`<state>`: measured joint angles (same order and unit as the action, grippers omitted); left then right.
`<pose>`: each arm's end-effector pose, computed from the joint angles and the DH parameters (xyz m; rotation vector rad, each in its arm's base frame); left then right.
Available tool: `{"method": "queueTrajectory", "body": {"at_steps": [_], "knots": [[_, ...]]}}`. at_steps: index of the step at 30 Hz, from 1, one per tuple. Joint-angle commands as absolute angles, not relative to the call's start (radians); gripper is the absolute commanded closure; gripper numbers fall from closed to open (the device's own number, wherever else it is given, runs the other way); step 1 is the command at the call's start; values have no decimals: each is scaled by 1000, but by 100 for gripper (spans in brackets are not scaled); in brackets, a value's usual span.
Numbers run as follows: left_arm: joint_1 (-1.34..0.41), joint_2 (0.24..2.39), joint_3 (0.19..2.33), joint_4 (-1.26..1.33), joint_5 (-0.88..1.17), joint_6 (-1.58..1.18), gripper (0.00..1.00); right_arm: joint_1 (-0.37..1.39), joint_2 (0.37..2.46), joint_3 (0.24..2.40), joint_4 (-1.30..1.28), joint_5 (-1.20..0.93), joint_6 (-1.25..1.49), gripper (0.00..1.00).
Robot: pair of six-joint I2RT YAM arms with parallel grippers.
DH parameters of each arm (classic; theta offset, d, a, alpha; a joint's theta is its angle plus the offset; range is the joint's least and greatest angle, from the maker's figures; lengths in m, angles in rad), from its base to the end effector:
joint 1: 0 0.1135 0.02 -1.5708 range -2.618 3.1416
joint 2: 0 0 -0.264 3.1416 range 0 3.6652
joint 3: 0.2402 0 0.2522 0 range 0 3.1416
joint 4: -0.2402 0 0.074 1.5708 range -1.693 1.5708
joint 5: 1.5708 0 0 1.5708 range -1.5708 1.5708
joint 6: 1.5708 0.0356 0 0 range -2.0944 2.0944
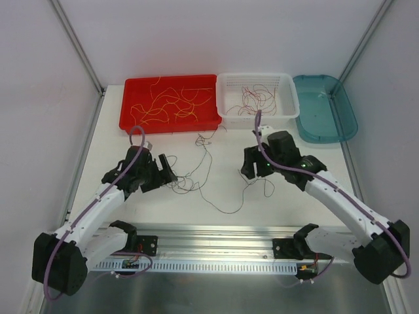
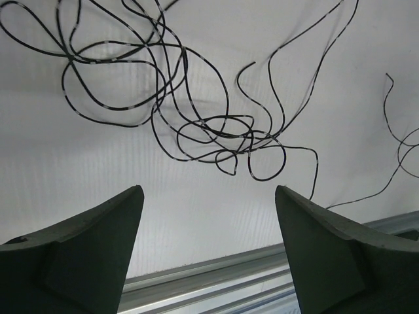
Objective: Untangle the cables
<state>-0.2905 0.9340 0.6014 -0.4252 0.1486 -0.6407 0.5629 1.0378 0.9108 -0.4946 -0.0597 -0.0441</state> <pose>0.1839 -0.0605 0.2274 -0.3431 2.3821 -0.6249 0.1896 0.1221 0.3056 -0.6939 2.1023 0.3556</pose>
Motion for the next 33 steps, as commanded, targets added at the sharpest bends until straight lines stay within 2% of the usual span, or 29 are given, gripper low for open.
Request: {"method": "queueTrajectory", "body": {"at_steps": [1,9,15,18,21,22,24,33], "knots": [[-362,972,630,-431,77,-690,18,641,1130,917,-342,-251,-27,28],[-448,1034,606,-405,14,-762,23,871,1417,867,-14,-259,179,29],[-480,1052,597,-382,5,-799,24,934,1607,916,95,-239,253,31],[-491,1052,591,-374,-18,-813,24,951,1670,945,94,-242,242,39],[-495,1045,584,-371,-23,-828,24,956,1675,942,89,-239,235,66],[-497,1043,584,-371,-23,-837,24,956,1645,936,87,-232,227,84],[-499,1032,578,-370,-18,-848,24,957,1600,928,55,-206,206,99],[-552,953,569,-353,-15,-1011,24,989,1381,963,-150,-118,89,99]]}}
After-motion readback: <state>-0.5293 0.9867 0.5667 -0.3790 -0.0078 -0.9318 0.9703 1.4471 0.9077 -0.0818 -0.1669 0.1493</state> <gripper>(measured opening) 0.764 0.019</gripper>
